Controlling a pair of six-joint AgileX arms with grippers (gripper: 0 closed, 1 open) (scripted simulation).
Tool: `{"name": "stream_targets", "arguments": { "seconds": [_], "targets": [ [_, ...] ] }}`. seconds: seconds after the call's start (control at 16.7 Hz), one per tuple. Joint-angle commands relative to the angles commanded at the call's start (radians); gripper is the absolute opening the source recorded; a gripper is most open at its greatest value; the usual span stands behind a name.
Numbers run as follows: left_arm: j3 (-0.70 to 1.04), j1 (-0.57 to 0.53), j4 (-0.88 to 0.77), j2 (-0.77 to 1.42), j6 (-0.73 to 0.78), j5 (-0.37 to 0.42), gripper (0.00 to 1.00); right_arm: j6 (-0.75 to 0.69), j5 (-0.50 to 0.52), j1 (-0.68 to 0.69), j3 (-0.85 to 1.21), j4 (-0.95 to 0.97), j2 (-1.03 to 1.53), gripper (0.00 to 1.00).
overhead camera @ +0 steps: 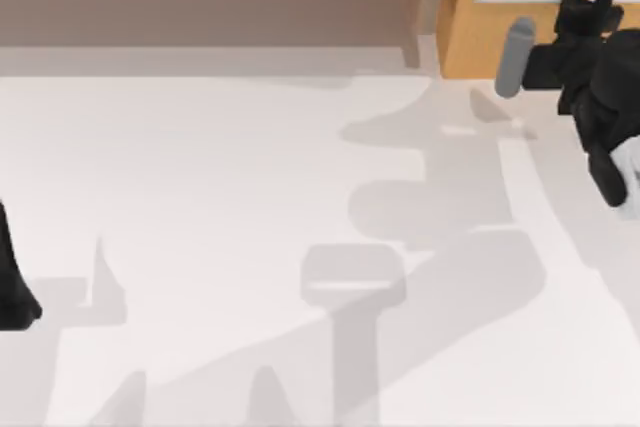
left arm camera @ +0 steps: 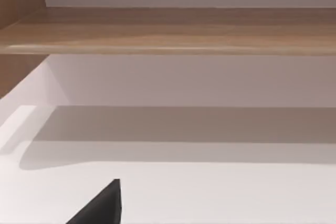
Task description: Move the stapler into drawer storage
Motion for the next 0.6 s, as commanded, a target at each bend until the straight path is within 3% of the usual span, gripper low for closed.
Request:
{"name": "stream_targets", "arguments": {
  "seconds": [0.6],
  "targets": [
    [0.000,0.000,0.000,0.000,0.000,0.000,1.00,0.000,0.000,0.000,0.000,0.000,0.000,0.98]
  ]
}}
